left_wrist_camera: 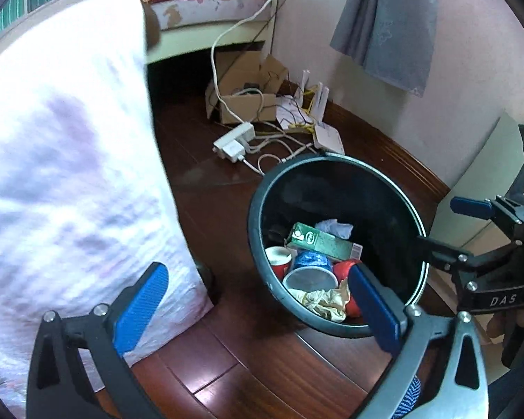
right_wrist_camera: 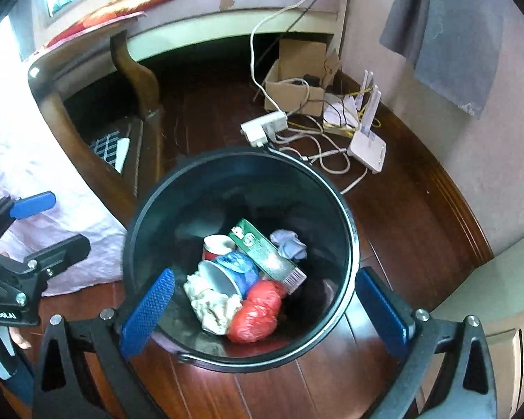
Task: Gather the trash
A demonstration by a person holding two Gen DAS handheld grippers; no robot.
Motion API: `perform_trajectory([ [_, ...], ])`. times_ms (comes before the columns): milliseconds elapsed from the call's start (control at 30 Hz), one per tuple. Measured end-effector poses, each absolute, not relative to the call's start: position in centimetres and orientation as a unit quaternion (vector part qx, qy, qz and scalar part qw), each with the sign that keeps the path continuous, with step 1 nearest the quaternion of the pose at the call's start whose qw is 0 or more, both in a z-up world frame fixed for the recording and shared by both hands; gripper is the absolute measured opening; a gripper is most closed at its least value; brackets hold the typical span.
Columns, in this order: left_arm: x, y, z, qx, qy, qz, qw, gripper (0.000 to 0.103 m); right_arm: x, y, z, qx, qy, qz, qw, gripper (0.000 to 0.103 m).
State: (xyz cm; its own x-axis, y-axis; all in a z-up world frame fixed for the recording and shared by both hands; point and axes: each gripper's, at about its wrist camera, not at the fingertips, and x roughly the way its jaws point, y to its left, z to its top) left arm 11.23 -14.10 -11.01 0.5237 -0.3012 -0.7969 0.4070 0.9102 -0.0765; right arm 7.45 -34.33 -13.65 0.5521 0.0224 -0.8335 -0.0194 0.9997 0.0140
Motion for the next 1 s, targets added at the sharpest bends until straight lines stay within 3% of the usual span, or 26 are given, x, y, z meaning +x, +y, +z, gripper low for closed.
perform_trajectory([
  [500, 7.0, -7.8, -0.6, 0.057, 0.396, -0.163, 0.902, 0.103, 3.1, -28.7, -3.1, -0.043, 0.415, 0.020, 0.908, 0.103],
  [1000, 1.4, -4.8, 6.2, 0.053, 0.324, -0.138, 0.934, 0.103, -2.4, -25.8, 6.6, -0.041, 0.362, 0.007, 0.931, 0.103],
])
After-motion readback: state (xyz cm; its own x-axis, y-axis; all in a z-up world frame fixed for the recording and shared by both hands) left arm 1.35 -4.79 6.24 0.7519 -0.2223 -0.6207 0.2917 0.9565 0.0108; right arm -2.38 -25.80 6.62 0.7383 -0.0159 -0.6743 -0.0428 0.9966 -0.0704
